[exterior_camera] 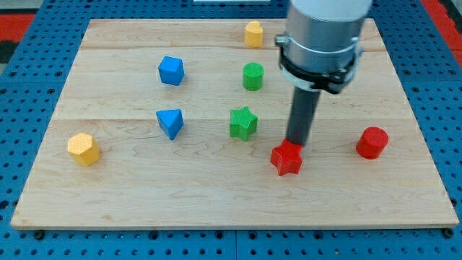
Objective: Place the red star below the green star
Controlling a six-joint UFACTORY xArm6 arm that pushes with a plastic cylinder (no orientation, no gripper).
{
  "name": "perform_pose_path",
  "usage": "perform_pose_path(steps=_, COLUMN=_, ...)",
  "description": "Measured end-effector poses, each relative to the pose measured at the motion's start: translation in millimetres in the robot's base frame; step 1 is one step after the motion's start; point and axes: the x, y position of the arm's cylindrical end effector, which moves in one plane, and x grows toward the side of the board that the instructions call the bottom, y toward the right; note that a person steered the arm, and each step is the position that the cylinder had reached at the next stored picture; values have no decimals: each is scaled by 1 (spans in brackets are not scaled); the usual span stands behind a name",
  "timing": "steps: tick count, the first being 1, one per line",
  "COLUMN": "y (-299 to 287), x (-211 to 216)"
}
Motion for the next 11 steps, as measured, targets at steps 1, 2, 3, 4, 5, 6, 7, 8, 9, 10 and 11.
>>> perform_pose_path(steps=1, y=25, x=16)
perform_pose_path(steps=2, y=-3, x=36)
perform_pose_path(steps=3, y=-27, x=44)
perform_pose_path(steps=4, y=8, x=17)
perform_pose_path(steps=5, y=-6, x=-3)
perform_pose_path(steps=6, y=-24, x=26)
perform_pose_path(steps=7, y=-30, x=56)
perform_pose_path(steps=8, y=-55, x=65)
perform_pose_path(steps=9, y=-47, x=40)
perform_pose_path(steps=10, y=-51, x=16)
perform_pose_path(steps=11, y=-70, x=8)
